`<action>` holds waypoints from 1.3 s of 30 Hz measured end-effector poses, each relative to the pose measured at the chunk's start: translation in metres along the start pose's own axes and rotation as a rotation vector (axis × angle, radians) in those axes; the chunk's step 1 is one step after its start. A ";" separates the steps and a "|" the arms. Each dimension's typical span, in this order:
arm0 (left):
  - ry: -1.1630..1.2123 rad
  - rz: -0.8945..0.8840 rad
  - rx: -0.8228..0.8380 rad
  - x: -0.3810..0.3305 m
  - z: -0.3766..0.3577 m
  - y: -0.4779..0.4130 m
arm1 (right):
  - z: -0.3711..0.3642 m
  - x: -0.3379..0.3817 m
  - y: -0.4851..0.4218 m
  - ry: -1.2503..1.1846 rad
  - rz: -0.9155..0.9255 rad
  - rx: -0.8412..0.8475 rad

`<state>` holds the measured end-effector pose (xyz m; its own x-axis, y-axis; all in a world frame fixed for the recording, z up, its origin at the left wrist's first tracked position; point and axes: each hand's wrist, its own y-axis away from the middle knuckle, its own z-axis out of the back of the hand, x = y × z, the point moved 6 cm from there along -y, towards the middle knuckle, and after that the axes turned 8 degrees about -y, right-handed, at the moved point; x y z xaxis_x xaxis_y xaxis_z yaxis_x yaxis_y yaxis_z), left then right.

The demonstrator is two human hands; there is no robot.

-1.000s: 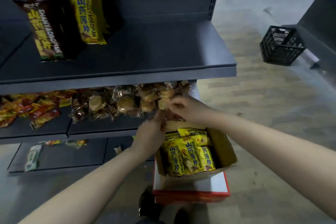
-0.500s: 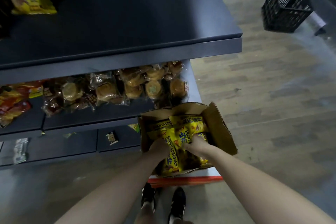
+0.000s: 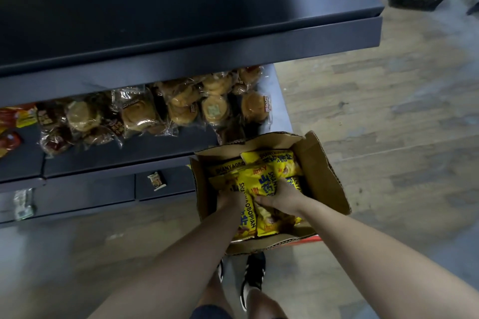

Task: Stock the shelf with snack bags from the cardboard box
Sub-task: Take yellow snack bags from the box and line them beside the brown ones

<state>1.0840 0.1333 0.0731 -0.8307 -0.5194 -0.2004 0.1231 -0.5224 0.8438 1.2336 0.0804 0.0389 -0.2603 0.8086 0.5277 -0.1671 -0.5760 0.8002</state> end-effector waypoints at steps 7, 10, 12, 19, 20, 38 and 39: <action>0.186 -0.017 -0.130 0.000 0.012 0.009 | 0.040 0.022 0.018 -0.338 0.143 -0.037; 0.252 -0.157 -0.108 -0.015 0.023 0.006 | 0.043 0.023 0.017 -0.504 0.085 0.003; 0.391 -0.200 0.029 -0.018 0.022 0.002 | 0.039 0.023 0.018 -0.616 0.005 0.051; 0.623 -0.141 0.284 -0.017 0.016 0.004 | 0.007 0.033 0.033 -0.792 -0.137 0.319; 0.625 -0.125 0.287 -0.019 0.015 0.004 | 0.000 0.037 0.035 -0.765 -0.128 0.334; 0.684 -0.545 0.227 -0.022 0.055 0.064 | 0.013 0.069 0.090 -0.643 -0.002 0.052; 0.648 -0.566 0.203 -0.020 0.062 0.070 | 0.012 0.068 0.091 -0.655 -0.007 0.069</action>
<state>1.0749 0.1493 0.1668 -0.2592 -0.5323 -0.8059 -0.3633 -0.7194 0.5920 1.2123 0.0844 0.1507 0.3767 0.7307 0.5694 -0.0994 -0.5793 0.8091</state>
